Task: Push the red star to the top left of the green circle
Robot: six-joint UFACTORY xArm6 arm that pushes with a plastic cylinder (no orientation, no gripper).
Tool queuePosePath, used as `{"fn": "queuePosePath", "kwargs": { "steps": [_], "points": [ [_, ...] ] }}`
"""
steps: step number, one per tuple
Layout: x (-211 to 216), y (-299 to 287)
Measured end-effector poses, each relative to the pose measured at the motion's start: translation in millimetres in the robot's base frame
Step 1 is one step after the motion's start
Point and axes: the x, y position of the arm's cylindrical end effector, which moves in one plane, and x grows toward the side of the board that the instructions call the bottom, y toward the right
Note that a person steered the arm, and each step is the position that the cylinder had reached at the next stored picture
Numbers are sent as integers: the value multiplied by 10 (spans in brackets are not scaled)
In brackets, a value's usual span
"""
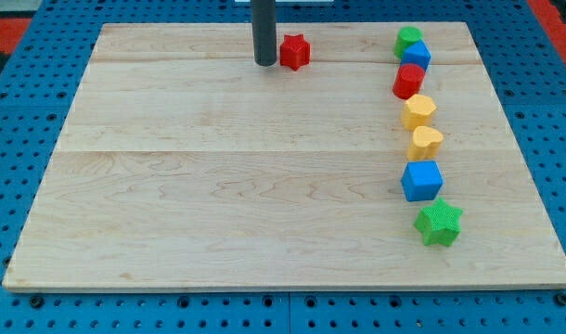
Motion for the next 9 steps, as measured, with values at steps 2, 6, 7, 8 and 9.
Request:
{"fn": "queuePosePath", "kwargs": {
  "steps": [2,6,7,8,9],
  "points": [
    [-418,636],
    [-798,919],
    [-799,1029],
    [-799,1061],
    [-800,1204]
  ]
}}
